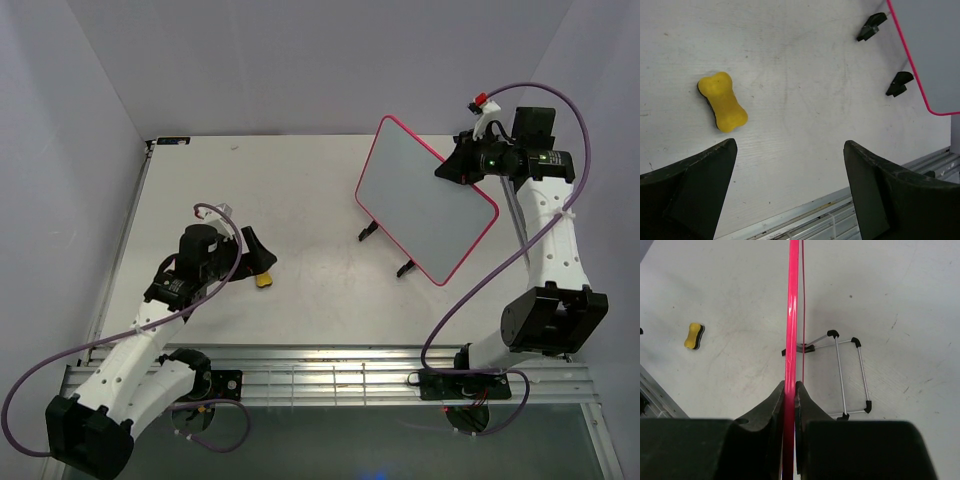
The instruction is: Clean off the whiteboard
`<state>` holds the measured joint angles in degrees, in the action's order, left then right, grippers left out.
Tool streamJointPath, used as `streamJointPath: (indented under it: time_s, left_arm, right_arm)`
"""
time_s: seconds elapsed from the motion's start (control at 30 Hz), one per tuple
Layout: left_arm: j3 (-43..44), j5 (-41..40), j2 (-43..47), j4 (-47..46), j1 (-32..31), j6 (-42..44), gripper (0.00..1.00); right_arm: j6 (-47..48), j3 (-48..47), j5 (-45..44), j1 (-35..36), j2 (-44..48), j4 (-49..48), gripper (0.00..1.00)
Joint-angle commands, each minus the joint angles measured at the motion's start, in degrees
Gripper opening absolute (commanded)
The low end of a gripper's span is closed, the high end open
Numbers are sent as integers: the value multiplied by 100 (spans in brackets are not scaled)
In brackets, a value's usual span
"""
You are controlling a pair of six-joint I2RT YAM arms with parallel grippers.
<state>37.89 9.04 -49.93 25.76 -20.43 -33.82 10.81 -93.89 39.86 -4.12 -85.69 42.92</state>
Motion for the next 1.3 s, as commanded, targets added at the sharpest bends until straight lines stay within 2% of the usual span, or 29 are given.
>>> streamJointPath:
  time_s: [0.0,0.43,0.87,0.97,1.03,1.2,1.27]
  left_arm:
    - [175,406,273,325,-23,455,98]
    - [-45,687,238,88,-23,500,98]
    - [-62,740,317,61,-32,517,98]
    - [-71,731,335,61,-40,517,98]
    - [-71,713,361,52,-40,500,98]
    - [-45,740,317,70,-40,526,98]
    - [-36,757,326,70,-40,535,98]
  right_arm:
    - [386,-359,663,-124,114,-38,8]
    - [677,-42,1182,-133,-79,-126,8]
    - [844,195,682,-159,-396,-161,8]
    - [826,379,594,-168,-413,-248,21]
    - [844,485,392,-168,-396,-301,34]
    - [1054,643,102,-177,-422,-415,48]
    - [1178,766,22,-177,-457,-495,50]
